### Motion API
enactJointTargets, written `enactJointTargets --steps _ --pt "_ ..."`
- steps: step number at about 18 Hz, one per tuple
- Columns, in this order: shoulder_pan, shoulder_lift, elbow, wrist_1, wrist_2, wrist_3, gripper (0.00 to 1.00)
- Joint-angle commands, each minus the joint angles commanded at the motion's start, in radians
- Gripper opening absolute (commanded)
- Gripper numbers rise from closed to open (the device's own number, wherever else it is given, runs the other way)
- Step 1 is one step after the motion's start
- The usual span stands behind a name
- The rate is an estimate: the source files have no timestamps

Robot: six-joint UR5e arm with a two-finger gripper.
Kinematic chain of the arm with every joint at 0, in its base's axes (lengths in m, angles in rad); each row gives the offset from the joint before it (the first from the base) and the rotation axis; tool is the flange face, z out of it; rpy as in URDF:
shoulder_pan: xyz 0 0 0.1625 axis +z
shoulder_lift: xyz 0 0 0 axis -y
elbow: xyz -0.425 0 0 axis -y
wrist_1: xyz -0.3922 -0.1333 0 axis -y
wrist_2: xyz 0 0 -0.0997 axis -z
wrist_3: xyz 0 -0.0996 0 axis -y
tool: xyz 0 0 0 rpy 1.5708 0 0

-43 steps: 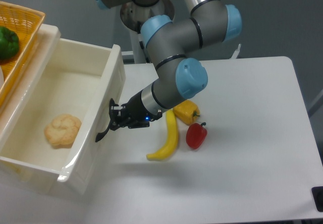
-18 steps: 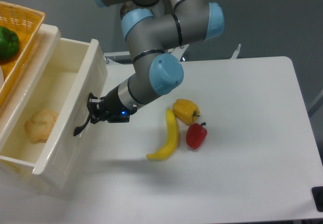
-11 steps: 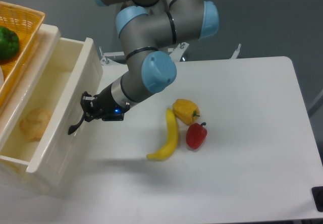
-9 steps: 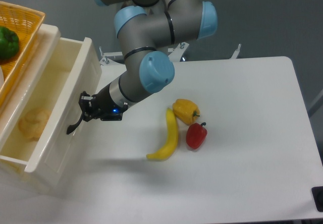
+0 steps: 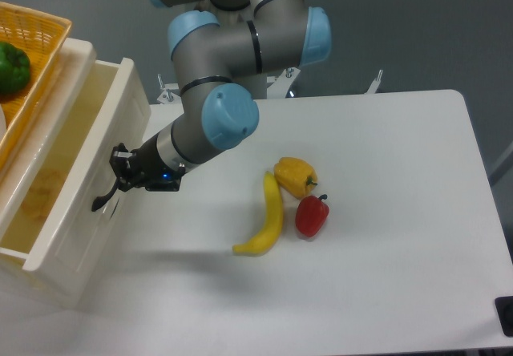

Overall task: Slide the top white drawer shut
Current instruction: 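Push the drawer front with the gripper, sliding the drawer shut, then pull the gripper back from the closed drawer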

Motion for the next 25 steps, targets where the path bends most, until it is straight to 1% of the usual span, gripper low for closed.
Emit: enactJointTargets --steps 9,19,24,25 --pt "-0.047 -0.005 0.000 0.017 0.000 -0.017 0.00" --pt "-0.067 -0.005 0.005 0.018 0.000 -0.017 0.00" --pt "-0.089 -0.012 0.005 0.092 0.003 -0.057 0.00" --pt "-0.097 -0.015 0.005 0.097 0.005 -0.058 0.00"
